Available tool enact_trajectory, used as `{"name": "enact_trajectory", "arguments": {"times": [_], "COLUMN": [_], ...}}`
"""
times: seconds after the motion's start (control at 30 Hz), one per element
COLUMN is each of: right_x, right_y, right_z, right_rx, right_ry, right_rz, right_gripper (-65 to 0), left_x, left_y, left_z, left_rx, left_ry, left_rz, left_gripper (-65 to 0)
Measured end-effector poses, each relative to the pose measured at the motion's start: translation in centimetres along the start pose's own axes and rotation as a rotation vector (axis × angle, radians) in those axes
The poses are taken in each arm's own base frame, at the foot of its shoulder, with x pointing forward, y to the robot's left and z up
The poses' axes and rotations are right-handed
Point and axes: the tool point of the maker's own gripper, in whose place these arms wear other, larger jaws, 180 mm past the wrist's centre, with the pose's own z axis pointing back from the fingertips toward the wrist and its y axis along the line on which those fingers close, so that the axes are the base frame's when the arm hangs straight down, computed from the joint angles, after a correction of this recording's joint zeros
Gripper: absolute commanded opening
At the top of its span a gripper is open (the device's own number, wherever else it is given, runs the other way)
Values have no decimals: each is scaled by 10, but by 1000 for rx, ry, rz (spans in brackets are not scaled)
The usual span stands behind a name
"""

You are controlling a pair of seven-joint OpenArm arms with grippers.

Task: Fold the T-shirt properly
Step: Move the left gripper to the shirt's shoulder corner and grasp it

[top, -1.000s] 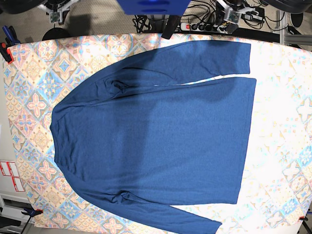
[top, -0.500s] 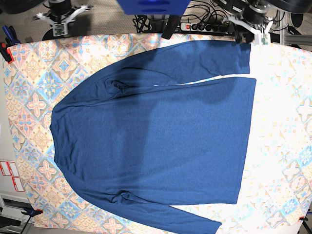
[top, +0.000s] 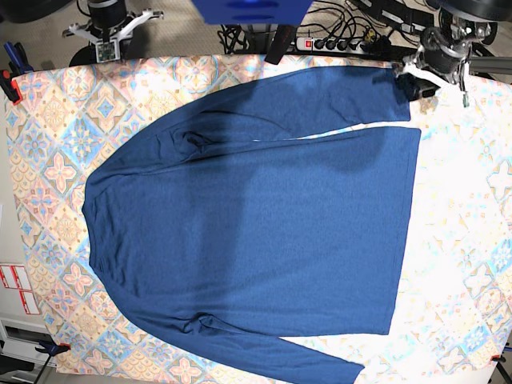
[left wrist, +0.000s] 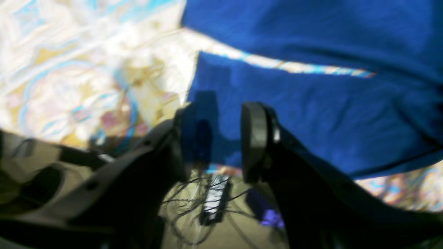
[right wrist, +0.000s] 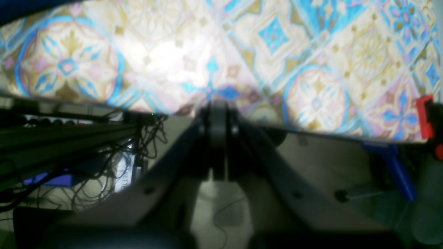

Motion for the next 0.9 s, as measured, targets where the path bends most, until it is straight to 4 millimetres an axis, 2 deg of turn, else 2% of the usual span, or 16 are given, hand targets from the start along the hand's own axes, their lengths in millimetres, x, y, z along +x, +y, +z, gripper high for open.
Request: {"name": "enact_trajectory", "arguments": {"times": [0.13, 0.23, 0.37, 0.47, 0.6, 0.9], "right_x": [-1, -2, -1, -2, 4, 4], "right_y": [1, 0, 0, 0, -1, 0], "right_z": [1, 1, 1, 1, -3, -3], "right_rx": [2, 0, 0, -1, -4, -2], "right_ry": [5, 6, 6, 7, -11, -11], "right_rz": [-2, 0, 0, 0, -4, -4], "right_gripper": [-650, -650, -650, -650, -650, -650], "left_x": [-16, -29, -33, -29, -54, -60], "left_y": [24, 32, 35, 32, 36, 24], "left_z": [-12, -15, -16, -23, -31, -38], "left_rx": [57, 69, 69, 61, 73, 51], "left_ry": [41, 73, 82, 74, 136, 134], "left_rz": [82, 139, 163, 166, 187, 150], "left_gripper": [-432, -432, -430, -393, -378, -379]}}
